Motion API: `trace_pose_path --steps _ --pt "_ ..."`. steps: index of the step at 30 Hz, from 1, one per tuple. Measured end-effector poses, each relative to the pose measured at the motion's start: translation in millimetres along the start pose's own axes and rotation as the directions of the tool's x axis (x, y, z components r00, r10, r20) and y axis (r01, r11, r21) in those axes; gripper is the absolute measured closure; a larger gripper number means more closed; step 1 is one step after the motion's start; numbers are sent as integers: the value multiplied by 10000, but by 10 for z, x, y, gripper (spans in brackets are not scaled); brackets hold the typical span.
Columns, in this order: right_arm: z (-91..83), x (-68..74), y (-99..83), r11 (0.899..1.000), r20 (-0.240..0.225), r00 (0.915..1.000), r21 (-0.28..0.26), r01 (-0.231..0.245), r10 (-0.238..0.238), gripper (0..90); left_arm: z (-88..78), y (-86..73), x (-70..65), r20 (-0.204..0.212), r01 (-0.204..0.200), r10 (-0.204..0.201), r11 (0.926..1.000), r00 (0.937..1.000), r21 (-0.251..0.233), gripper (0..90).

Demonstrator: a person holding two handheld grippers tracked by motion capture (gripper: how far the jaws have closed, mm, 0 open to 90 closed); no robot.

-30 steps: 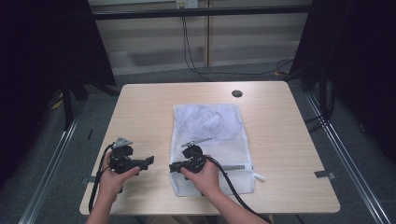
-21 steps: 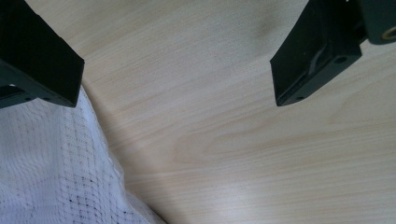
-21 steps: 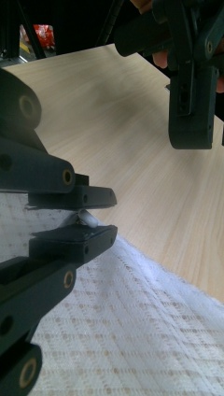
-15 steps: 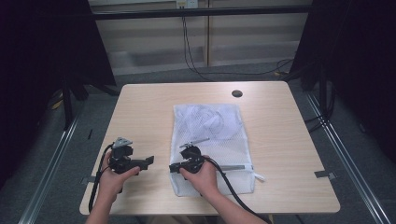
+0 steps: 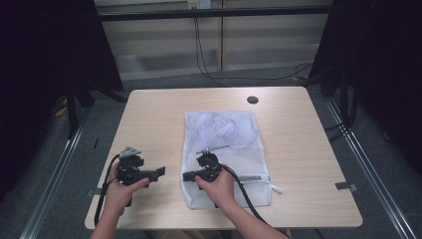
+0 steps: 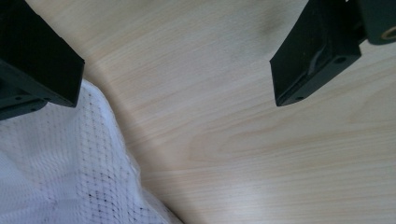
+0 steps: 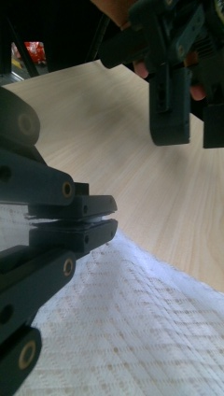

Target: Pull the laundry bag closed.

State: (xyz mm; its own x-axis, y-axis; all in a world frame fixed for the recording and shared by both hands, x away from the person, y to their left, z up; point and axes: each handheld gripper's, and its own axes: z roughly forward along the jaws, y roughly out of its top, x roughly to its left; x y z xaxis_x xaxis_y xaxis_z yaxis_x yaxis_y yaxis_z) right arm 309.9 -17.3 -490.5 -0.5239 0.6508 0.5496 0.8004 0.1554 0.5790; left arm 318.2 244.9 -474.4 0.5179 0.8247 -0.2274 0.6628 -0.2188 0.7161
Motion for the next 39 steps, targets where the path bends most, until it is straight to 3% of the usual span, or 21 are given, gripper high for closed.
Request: trace_pose_path --steps 8,16,19,22,27,31,39 --pt "-136 -16 46 9992 -14 9999 -370 -168 167 871 29 11 -75 685 219 -225 9997 9974 96 29" --pt "-235 -53 64 9976 -88 9995 -619 -324 319 871 54 22 -153 1484 329 -365 9991 9882 265 41" --pt "-260 -61 67 9971 -50 9995 -700 -306 303 871 56 23 -175 1609 350 -386 9991 9862 252 60" --pt "-280 -68 70 9965 -67 9995 -769 -325 321 871 61 26 -200 1926 471 -520 9984 9799 301 64" --pt "-310 -67 80 9954 -109 9993 -893 -358 350 871 87 29 -252 2161 349 -433 9985 9754 426 72" --pt "-323 -68 82 9951 -119 9992 -911 -391 382 871 111 27 -296 2461 589 -686 9972 9668 468 80" --pt "-344 -51 91 9942 -103 9992 -1000 -383 374 870 128 35 -326 2737 745 -880 9955 9578 593 94"
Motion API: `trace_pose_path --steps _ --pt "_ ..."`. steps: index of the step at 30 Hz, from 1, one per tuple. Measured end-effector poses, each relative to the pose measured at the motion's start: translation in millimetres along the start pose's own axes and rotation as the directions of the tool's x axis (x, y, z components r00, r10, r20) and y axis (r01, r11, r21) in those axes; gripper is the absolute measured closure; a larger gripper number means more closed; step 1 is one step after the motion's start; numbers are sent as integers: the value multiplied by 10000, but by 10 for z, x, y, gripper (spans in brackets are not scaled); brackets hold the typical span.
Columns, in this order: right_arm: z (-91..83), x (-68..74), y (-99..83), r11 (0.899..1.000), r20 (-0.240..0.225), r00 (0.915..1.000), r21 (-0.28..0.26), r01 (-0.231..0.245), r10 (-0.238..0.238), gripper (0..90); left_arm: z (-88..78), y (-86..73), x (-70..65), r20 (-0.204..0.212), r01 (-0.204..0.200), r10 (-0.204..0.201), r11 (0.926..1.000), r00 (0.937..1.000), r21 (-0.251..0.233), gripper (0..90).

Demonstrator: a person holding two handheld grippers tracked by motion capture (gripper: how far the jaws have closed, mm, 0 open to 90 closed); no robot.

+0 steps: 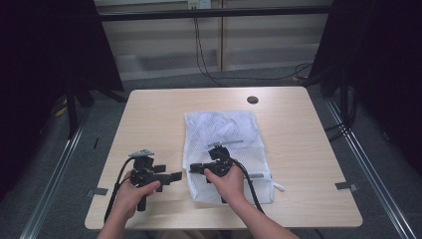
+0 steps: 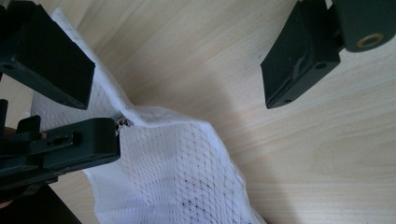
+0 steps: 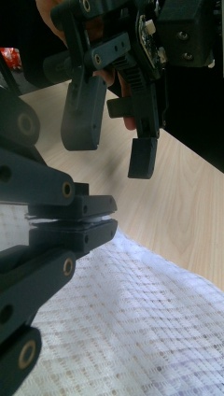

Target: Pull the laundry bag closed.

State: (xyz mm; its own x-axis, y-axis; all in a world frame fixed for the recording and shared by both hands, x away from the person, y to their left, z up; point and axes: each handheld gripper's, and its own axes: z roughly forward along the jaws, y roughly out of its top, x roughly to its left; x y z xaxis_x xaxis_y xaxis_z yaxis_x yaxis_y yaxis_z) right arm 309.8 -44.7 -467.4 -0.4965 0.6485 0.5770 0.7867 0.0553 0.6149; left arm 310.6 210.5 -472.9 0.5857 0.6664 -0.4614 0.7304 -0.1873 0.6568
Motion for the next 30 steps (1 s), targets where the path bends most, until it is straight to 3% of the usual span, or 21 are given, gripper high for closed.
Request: trace_pose_path --steps 9,12,15,30 --pt "-14 15 9 9999 22 10000 -73 80 -80 870 55 -4 -47 166 -69 65 9997 9998 230 116" --pt "-14 33 12 9995 198 9993 -69 315 -314 870 64 1 -56 211 -94 88 9996 9997 262 135" --pt "-13 38 15 9997 3 9998 -104 200 -200 870 85 -3 -75 281 -110 100 9993 9996 345 151" --pt "-19 71 23 9993 62 9994 -142 341 -340 870 217 -3 -184 561 -170 131 9974 9983 704 197"
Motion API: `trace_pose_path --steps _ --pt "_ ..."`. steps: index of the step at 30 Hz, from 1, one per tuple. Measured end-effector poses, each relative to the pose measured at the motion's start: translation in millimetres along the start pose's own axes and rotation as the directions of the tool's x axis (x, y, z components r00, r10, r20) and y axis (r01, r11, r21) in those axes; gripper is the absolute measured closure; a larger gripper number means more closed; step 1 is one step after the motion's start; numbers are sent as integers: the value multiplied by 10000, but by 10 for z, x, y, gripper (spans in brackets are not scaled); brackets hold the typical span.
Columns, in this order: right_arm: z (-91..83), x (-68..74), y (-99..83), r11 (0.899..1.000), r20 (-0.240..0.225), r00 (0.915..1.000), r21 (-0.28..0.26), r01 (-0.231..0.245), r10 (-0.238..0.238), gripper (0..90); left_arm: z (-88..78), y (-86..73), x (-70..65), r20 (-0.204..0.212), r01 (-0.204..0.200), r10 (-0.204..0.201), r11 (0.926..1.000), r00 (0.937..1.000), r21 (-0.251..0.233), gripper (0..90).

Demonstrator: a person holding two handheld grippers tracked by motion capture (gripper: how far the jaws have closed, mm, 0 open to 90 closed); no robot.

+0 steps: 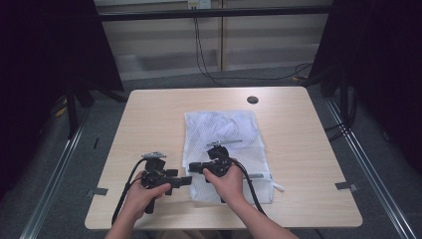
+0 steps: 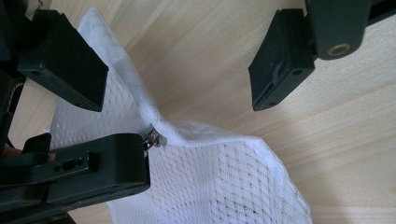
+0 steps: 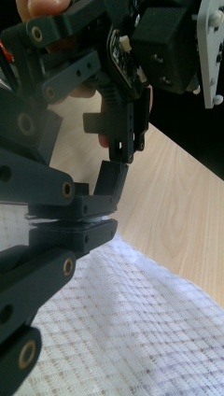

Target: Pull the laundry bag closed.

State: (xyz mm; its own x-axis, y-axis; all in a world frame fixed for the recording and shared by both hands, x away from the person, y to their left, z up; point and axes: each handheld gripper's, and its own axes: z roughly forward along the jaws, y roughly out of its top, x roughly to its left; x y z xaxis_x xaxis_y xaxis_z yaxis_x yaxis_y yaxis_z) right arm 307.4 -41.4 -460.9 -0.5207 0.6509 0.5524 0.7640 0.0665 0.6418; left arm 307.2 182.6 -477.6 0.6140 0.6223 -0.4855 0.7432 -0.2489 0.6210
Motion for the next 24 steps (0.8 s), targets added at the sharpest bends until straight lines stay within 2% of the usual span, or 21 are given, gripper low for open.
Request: trace_pose_path --steps 5,9,13,16,19,24 --pt "-3 8 2 10000 22 10000 -36 73 -73 870 41 3 -11 64 39 -40 9998 10000 193 205" --pt "-3 17 6 10000 -17 10000 -10 49 -49 871 70 12 -23 62 75 -76 9999 10000 134 225" --pt "-3 20 9 10000 -10 10000 -37 76 -76 870 93 13 -24 278 311 -312 9995 9991 44 268" --pt "-2 21 7 9999 -51 9999 -51 97 -98 870 96 17 -13 332 334 -334 9994 9989 27 319" --pt "1 26 7 9999 -90 9999 -72 75 -76 871 106 24 -17 537 380 -386 9992 9978 126 359" --pt "4 33 11 10000 -155 9999 -86 33 -34 870 112 31 -5 630 596 -608 9980 9962 203 413"
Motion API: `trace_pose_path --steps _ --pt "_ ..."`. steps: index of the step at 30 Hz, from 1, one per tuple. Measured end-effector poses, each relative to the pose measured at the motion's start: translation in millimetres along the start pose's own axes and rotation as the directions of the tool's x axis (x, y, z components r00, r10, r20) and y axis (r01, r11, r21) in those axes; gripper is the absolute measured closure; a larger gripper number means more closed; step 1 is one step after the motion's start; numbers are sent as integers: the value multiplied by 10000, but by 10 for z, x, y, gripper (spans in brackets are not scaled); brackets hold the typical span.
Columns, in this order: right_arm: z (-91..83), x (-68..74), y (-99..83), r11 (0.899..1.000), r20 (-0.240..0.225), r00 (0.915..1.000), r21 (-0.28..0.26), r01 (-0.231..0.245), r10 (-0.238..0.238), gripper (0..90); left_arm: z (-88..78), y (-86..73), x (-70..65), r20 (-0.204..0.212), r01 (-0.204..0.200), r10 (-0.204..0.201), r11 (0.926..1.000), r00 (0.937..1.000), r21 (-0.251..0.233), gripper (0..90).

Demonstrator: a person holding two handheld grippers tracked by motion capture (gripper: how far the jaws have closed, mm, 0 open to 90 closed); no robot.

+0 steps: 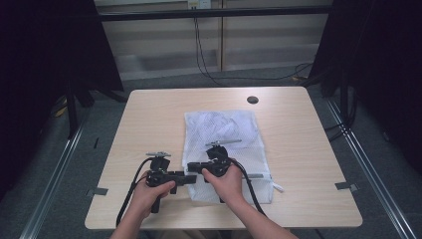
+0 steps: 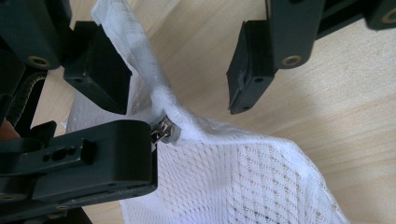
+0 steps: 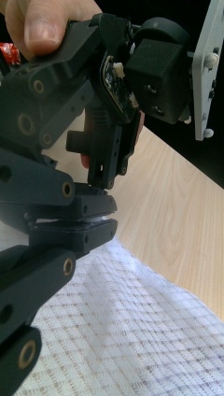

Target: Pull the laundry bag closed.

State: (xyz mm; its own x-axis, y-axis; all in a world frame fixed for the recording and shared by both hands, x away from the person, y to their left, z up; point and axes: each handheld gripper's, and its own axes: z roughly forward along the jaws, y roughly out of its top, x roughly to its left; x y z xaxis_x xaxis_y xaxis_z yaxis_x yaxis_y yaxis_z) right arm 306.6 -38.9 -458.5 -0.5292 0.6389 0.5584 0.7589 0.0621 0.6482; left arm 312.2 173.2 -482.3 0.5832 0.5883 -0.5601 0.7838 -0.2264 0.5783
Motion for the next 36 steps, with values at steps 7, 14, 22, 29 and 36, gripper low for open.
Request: trace_pose_path --steps 7,14,22,29,36 --pt "-11 9 12 10000 -56 10000 -71 -39 39 870 38 3 -10 100 69 -69 10000 9999 34 467" --pt "-18 16 13 10000 -75 10000 -99 12 -13 870 41 12 -19 145 28 -27 10000 9999 -82 545" --pt "-24 26 15 9998 -138 9999 -207 -11 8 870 63 11 -33 317 -129 132 9999 9994 -92 604" --pt "-24 26 16 9998 -159 9999 -215 -26 22 871 78 3 -46 218 -397 402 9990 9990 -201 615" --pt "-24 26 18 9998 -200 9998 -206 -17 13 870 74 5 -42 293 -238 242 9997 9993 -112 636"
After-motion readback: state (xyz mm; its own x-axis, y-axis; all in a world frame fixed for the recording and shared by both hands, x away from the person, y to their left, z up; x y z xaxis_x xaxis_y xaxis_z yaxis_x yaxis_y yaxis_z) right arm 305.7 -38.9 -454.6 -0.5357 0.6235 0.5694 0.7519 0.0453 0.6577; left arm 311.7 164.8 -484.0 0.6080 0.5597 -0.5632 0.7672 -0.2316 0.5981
